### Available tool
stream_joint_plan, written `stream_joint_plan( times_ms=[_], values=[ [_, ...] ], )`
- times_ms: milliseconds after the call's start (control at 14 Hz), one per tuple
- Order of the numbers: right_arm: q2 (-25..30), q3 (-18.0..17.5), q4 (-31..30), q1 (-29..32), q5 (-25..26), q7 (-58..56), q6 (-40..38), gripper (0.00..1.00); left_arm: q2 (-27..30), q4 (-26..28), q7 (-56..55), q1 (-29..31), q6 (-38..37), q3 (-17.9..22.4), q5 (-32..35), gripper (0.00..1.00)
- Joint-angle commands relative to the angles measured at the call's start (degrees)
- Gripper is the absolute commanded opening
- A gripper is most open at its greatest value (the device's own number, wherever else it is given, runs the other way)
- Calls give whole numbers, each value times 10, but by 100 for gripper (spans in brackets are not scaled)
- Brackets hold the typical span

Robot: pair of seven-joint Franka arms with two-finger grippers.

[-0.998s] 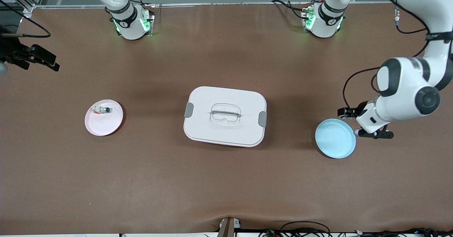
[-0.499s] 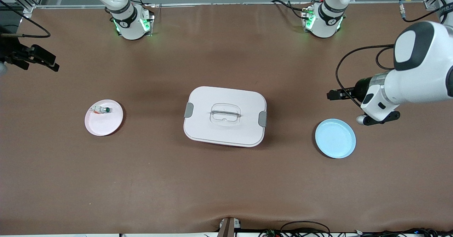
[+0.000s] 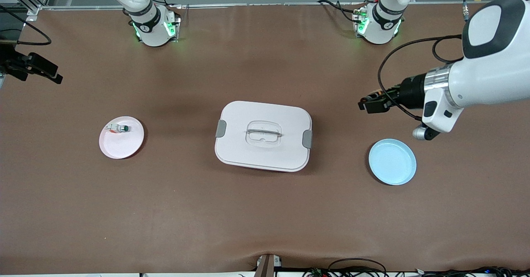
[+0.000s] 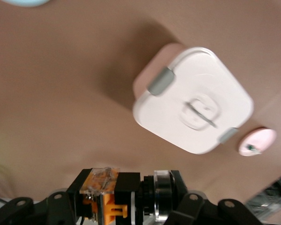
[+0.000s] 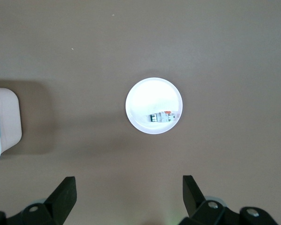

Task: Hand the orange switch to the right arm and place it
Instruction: 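Lift the orange switch with the left gripper and carry it above the box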

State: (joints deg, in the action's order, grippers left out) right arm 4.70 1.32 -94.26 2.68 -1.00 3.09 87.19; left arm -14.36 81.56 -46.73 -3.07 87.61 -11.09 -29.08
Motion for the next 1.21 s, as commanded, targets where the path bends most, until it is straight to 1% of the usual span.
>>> stream_joint_plan(
  times_ms=[0,71,214,570,641,784,855,998,1069,1140],
  values=[
    [-27,-6,7,9,10,-2,-9,100,-9,-36,-112,-2,21,-34,-26,22],
    [-32,-6,7,11,10,2,-10,100,-9,-37,-147,-2,47,-57,-27,22],
    [-61,-6,7,12,10,3,-11,100,-9,-37,-208,0,96,-94,-27,22],
    [-67,-6,7,11,9,-1,-6,100,-8,-37,-443,2,165,-181,-27,22],
    [-94,-6,10,12,9,-3,-11,100,-7,-37,-468,3,184,-195,-27,22],
    [-105,-7,18,8,9,-5,-11,100,-7,-39,-516,3,212,-218,-28,22],
    [-105,-7,18,7,9,-5,-10,100,-7,-41,-548,2,236,-226,-28,22],
    [-125,-7,18,11,5,-2,-11,100,-10,-40,-599,-3,293,-246,-24,22],
    [-128,-7,18,12,2,-2,-10,100,-15,-40,-609,-15,319,-253,-20,22],
    [-137,-7,18,14,2,-3,-9,100,-17,-37,-612,-32,344,-251,-19,22]
  ],
)
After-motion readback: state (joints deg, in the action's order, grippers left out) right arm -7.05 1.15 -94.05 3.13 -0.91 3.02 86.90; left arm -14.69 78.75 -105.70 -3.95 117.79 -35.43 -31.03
